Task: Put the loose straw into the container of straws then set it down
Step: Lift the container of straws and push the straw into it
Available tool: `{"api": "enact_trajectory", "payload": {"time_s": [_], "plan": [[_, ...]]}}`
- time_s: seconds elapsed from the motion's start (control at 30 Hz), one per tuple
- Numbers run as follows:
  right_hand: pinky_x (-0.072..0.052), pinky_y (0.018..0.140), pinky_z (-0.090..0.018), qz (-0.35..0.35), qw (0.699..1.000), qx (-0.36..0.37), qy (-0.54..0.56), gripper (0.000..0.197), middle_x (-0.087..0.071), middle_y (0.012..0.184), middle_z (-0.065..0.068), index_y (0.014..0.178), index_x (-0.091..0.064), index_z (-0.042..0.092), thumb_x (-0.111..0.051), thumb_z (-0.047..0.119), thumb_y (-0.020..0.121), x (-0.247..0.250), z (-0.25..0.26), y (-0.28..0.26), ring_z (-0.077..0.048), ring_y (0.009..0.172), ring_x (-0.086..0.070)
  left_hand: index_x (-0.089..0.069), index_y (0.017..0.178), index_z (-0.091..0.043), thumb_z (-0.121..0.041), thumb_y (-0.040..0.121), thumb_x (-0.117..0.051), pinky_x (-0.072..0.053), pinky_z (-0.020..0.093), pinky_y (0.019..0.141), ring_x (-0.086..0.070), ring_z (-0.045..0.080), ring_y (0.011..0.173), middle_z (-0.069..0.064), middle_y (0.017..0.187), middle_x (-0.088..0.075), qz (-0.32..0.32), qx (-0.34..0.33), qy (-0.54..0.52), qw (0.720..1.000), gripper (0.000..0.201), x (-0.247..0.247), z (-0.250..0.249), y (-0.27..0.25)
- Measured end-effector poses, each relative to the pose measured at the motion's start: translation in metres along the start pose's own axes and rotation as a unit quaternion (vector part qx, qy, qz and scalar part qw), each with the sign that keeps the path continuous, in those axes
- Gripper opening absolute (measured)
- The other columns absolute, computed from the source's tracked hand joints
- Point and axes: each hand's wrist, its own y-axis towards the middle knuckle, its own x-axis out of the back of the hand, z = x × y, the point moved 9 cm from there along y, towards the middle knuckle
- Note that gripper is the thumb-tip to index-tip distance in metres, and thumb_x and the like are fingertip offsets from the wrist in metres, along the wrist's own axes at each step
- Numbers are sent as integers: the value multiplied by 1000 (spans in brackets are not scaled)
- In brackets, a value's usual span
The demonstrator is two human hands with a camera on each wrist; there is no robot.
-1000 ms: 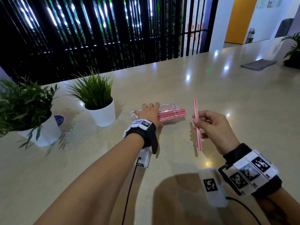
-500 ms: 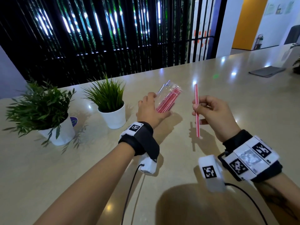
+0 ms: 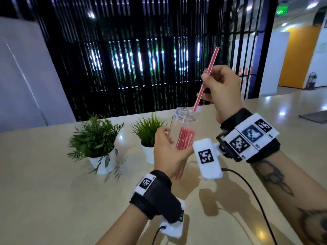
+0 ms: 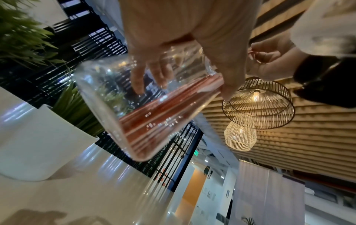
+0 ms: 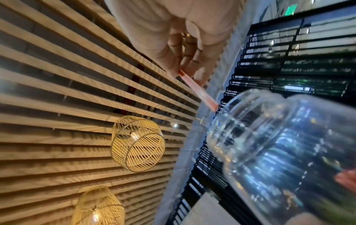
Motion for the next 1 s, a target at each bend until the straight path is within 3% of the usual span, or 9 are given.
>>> {"api": "enact_trajectory", "payload": {"time_s": [0.1,0.17,0.23,0.37,0.53,0.67,0.77,0.93,1.0], "plan": [[-55,60,-25,3,1000,7,25,20,-47,71,5,71,-51,24,-53,10,84,-21,18,8,-7,68,-50,-45,122,-20,-44,52,-77,-39,5,75,-47,-3,87,-1,107,-44,-26,-22,13,999,81,19,-16,-2],[-51,58,-22,10,1000,19,19,21,-50,71,5,70,-52,25,-56,10,83,-35,27,9,-9,70,-53,-49,120,-17,-33,57,-79,-41,2,80,-48,-12,92,-3,110,-48,-48,-36,21,998,71,32,-22,-1],[-50,62,-26,27,999,26,-8,21,-54,68,6,67,-54,28,-61,12,79,-49,32,6,-12,72,-56,-51,113,-21,-32,56,-80,-49,13,80,-58,-6,89,-6,105,-61,-69,-34,0,997,65,45,-24,-3],[-48,69,-29,76,996,19,-40,17,-59,66,6,62,-60,27,-67,17,75,-79,34,-11,-10,69,-56,-47,105,-23,-29,59,-79,-43,4,63,-56,-11,72,-13,87,-60,-92,-27,-21,995,56,68,-28,-7],[-54,80,-41,102,991,35,-84,14,-65,65,1,62,-65,25,-66,23,76,-99,38,-33,-18,72,-62,-36,107,-30,-34,58,-83,-40,6,71,-50,-8,87,-17,96,-51,-115,-29,-11,993,68,91,-35,-12],[-51,78,-43,116,989,24,-86,14,-59,62,5,62,-65,21,-66,23,76,-111,39,-45,-15,68,-56,-35,122,-19,-36,66,-77,-43,13,79,-54,5,92,-8,105,-49,-125,-43,7,991,72,103,-41,-14],[-48,85,-44,117,988,31,-94,8,-55,73,2,69,-67,14,-66,19,75,-116,42,-48,-20,81,-56,-32,126,-15,-35,69,-76,-45,27,86,-53,15,101,0,113,-51,-132,-41,13,990,75,108,-42,-15],[-42,96,-49,151,981,11,-117,17,-56,88,2,58,-63,27,-65,26,75,-127,37,-52,-27,106,-53,-33,126,-15,-34,69,-76,-42,16,79,-53,13,99,-1,113,-50,-129,-39,14,991,74,114,-45,-18],[-42,99,-43,153,982,17,-112,13,-58,96,-1,68,-69,18,-66,28,77,-125,42,-53,-21,107,-53,-33,126,-15,-37,67,-76,-44,21,83,-54,15,100,-1,113,-51,-132,-39,16,990,76,116,-45,-20]]}}
